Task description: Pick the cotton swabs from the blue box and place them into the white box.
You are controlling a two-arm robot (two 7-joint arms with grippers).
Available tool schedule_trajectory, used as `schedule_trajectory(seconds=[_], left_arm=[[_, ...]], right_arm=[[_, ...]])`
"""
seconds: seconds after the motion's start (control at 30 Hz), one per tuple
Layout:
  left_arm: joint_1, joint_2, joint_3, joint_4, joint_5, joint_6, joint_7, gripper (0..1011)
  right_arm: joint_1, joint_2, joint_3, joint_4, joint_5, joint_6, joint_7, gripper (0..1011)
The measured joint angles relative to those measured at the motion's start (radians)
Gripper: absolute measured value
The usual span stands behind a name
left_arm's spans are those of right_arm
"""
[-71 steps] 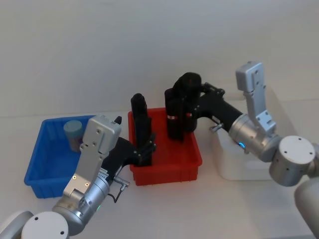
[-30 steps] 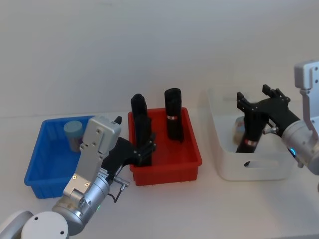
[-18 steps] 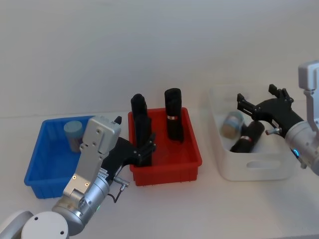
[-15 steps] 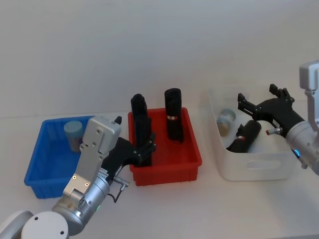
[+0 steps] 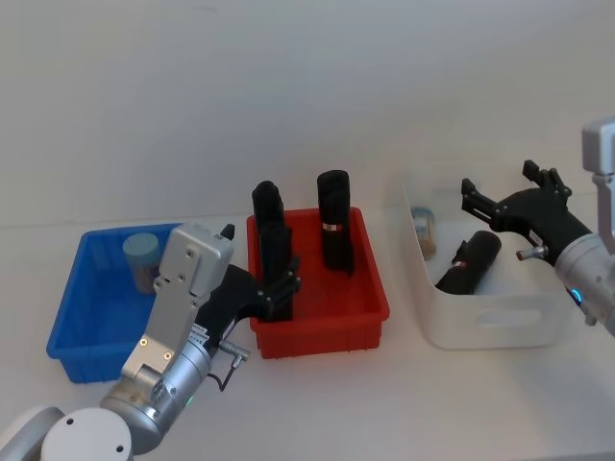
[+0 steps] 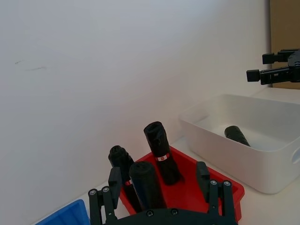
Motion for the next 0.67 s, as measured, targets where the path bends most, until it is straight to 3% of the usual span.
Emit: schedule_trajectory(seconds=[0.67], left_arm=[[0.0,0.0,0.0,0.0,0.0,0.0,0.0,1004]], right_arm=[[-0.003,0.002,0.002,-0.005,-0.001,-0.002,0.0,1002]])
